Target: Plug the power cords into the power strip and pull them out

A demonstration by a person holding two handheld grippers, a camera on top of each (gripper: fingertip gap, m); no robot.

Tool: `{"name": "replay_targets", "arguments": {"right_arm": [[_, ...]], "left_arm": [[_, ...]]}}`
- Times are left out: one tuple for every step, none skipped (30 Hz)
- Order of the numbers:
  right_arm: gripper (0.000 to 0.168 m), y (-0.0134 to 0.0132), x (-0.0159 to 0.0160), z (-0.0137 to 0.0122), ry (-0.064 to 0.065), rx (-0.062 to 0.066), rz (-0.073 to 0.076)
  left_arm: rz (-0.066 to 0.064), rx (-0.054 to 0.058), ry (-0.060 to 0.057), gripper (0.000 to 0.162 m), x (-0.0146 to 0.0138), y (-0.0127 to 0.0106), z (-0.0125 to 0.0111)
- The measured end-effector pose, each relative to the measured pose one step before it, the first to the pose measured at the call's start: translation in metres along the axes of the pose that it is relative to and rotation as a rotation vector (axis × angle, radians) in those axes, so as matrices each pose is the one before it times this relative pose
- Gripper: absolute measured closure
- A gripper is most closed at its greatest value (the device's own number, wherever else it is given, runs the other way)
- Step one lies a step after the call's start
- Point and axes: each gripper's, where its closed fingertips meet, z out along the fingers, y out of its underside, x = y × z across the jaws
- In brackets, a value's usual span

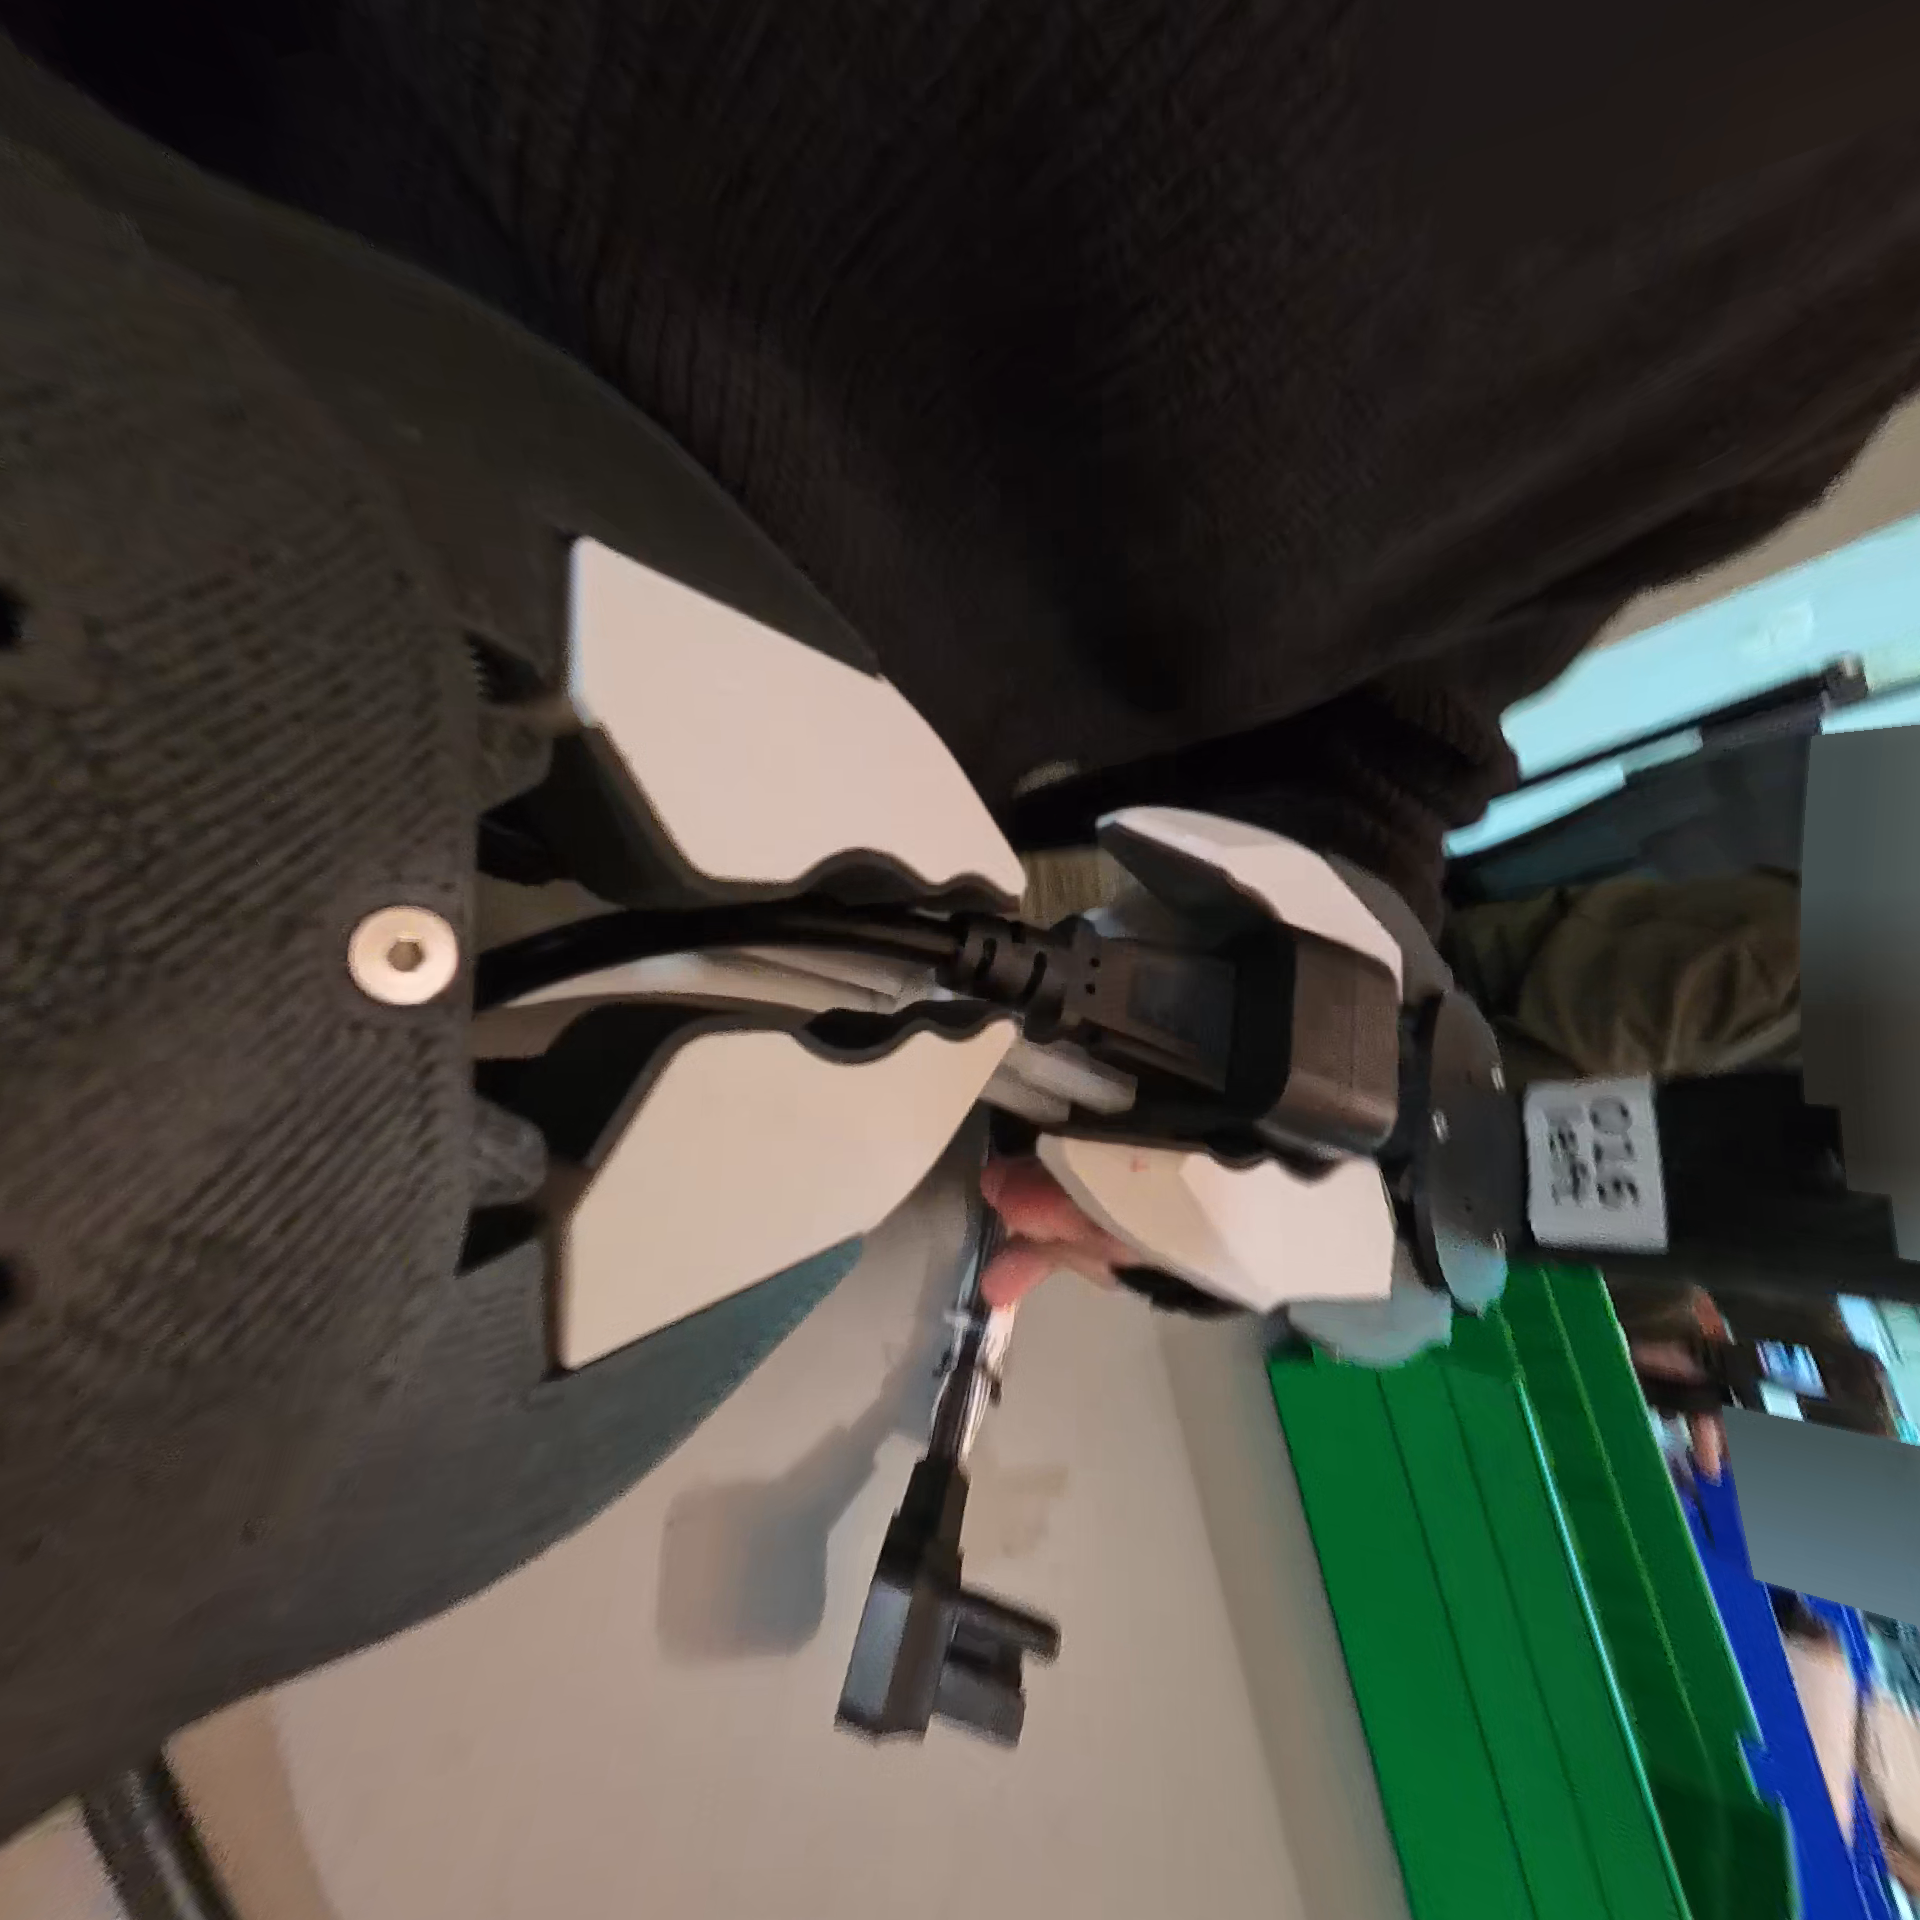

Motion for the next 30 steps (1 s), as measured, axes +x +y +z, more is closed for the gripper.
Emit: {"name": "replay_targets", "arguments": {"right_arm": [[0.153, -0.00145, 0.00889, -0.00092, 0.0681, -0.0063, 0.0038], [0.153, -0.00047, 0.00799, -0.00038, 0.0639, -0.0154, 0.0007], [0.153, -0.00074, 0.00751, -0.00044, 0.0653, -0.0114, -0.0091], [0.153, -0.00094, 0.00677, -0.00044, 0.0629, -0.0079, -0.0110], [0.152, -0.00084, 0.00534, -0.00038, 0.0494, -0.0068, -0.0033], [0.152, -0.00010, 0.00302, -0.00007, 0.0257, -0.0030, 0.0056], [0.152, 0.00083, 0.00011, -0.00010, -0.0034, -0.0019, 0.0099], [0.152, 0.00146, -0.00175, -0.00053, -0.0182, -0.0029, 0.0040], [0.152, 0.00092, -0.00277, -0.00088, -0.0187, -0.0029, -0.0030], [0.152, 0.00035, -0.00472, -0.00086, -0.0259, -0.0054, -0.0107], [0.153, -0.00018, -0.00618, -0.00118, -0.0348, -0.0033, -0.0272], [0.153, -0.00012, -0.00572, -0.00123, -0.0349, -0.0018, -0.0233], [0.153, 0.00078, -0.00573, -0.00078, -0.0427, -0.0034, -0.0041], [0.153, 0.00160, -0.00441, -0.00023, -0.0393, -0.0060, 0.0071], [0.153, 0.00121, -0.00111, 0.00035, -0.0085, -0.0085, 0.0022], [0.153, 0.00115, 0.00010, 0.00102, 0.0126, -0.0119, -0.0112], [0.153, 0.00125, 0.00090, 0.00139, 0.0226, -0.0130, -0.0177], [0.153, 0.00129, 0.00101, 0.00083, 0.0211, -0.0066, -0.0224], [0.153, 0.00158, 0.00073, -0.00058, 0.0115, 0.0001, -0.0228], [0.153, 0.00180, 0.00112, -0.00199, 0.0046, 0.0019, -0.0128], [0.154, 0.00151, 0.00235, -0.00234, 0.0023, 0.0038, 0.0058], [0.153, 0.00084, 0.00227, -0.00195, -0.0024, 0.0060, 0.0184], [0.153, 0.00004, 0.00098, -0.00112, -0.0104, 0.0072, 0.0194], [0.153, 0.00009, 0.00066, 0.00001, -0.0060, 0.0045, 0.0134], [0.153, 0.00077, 0.00077, 0.00079, 0.0031, -0.0034, 0.0012], [0.153, 0.00179, 0.00037, 0.00083, 0.0072, -0.0131, -0.0123], [0.154, 0.00242, 0.00063, 0.00080, 0.0131, -0.0183, -0.0189], [0.155, 0.00158, 0.00045, 0.00051, 0.0145, -0.0147, -0.0209], [0.157, 0.00002, -0.00033, 0.00021, 0.0128, -0.0071, -0.0217], [0.159, -0.00058, -0.00011, 0.00019, 0.0178, -0.0070, -0.0244]], "left_arm": [[0.0117, 0.0037, -0.0536, 0.109, -0.00827, -0.00112, -0.00237], [0.0220, -0.0076, -0.0458, 0.109, -0.00651, 0.00021, -0.00140], [0.0183, -0.0052, -0.0532, 0.110, -0.00709, 0.00000, -0.00091], [-0.0034, -0.0035, -0.0466, 0.110, -0.00654, -0.00003, -0.00051], [-0.0067, -0.0054, -0.0418, 0.110, -0.00589, 0.00045, -0.00015], [0.0043, -0.0024, -0.0285, 0.110, -0.00342, 0.00004, 0.00019], [0.0070, -0.0079, -0.0045, 0.110, -0.00043, 0.00080, 0.00033], [0.0122, -0.0079, 0.0111, 0.110, 0.00210, 0.00130, 0.00055], [0.0106, -0.0023, 0.0145, 0.110, 0.00263, 0.00047, 0.00066], [0.0064, 0.0055, 0.0315, 0.110, 0.00407, -0.00040, -0.00009], [-0.0011, 0.0112, 0.0470, 0.110, 0.00617, -0.00095, -0.00030], [0.0029, 0.0081, 0.0304, 0.109, 0.00471, -0.00062, 0.00042], [0.0030, 0.0029, 0.0360, 0.109, 0.00503, -0.00004, 0.00046], [0.0092, -0.0097, 0.0307, 0.109, 0.00438, 0.00128, 0.00049], [0.0094, -0.0109, 0.0075, 0.109, 0.00122, 0.00141, 0.00038], [-0.0037, -0.0093, 0.0073, 0.108, 0.00039, 0.00109, -0.00034], [-0.0003, -0.0103, 0.0015, 0.108, -0.00052, 0.00166, -0.00075], [0.0123, -0.0107, -0.0059, 0.109, -0.00076, 0.00147, -0.00080], [0.0071, -0.0098, -0.0059, 0.108, -0.00037, 0.00112, -0.00056], [-0.0034, -0.0021, -0.0104, 0.109, -0.00116, 0.00025, -0.00077], [-0.0074, 0.0044, -0.0111, 0.109, -0.00172, -0.00052, -0.00125], [-0.0067, 0.0058, -0.0093, 0.109, -0.00164, -0.00082, -0.00116], [-0.0059, 0.0025, -0.0093, 0.109, -0.00186, -0.00033, -0.00057], [-0.0057, -0.0006, -0.0098, 0.109, -0.00188, 0.00019, -0.00006], [-0.0029, 0.0006, -0.0063, 0.109, -0.00092, -0.00004, 0.00025], [0.0005, -0.0023, -0.0021, 0.109, -0.00011, 0.00025, 0.00033], [-0.0004, -0.0020, -0.0009, 0.109, 0.00000, 0.00031, 0.00027], [-0.0044, -0.0012, -0.0026, 0.109, -0.00044, 0.00020, 0.00002], [-0.0064, -0.0020, -0.0012, 0.109, -0.00051, 0.00035, -0.00003], [-0.0053, 0.0023, 0.0016, 0.109, -0.00030, -0.00033, -0.00035]]}}
